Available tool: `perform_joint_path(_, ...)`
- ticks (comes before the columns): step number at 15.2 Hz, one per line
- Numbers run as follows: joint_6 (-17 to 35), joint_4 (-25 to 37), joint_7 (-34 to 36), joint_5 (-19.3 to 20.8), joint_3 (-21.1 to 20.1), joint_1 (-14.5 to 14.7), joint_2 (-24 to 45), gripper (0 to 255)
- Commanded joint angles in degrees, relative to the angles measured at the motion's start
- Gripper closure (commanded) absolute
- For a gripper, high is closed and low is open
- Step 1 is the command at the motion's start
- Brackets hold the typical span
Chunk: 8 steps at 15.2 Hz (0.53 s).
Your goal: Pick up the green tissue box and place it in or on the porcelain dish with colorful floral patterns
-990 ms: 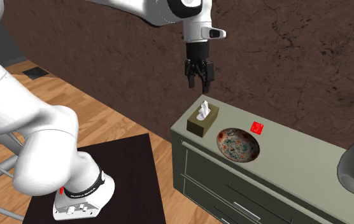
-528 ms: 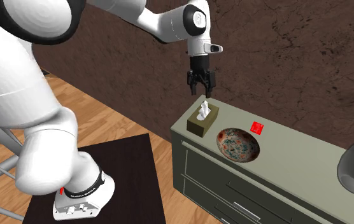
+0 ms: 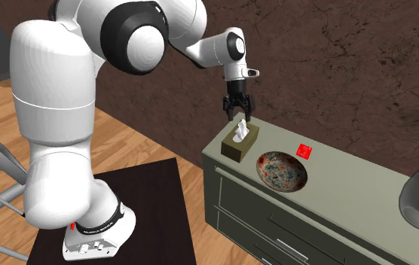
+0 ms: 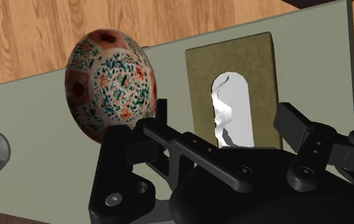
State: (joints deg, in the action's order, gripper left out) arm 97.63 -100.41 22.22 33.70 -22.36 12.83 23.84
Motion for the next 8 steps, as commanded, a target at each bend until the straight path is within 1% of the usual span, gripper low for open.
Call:
perform_joint_path(1,0.7,0.0,0.5,1.0,0.2,0.4,1.6,0)
perform_joint_path(7,5.0,-3.9,1.3,2.2,1.0,-0.9,1.9,0)
perform_joint_path(8,5.0,-3.9,1.3,2.2,1.0,-0.9,1.9,0)
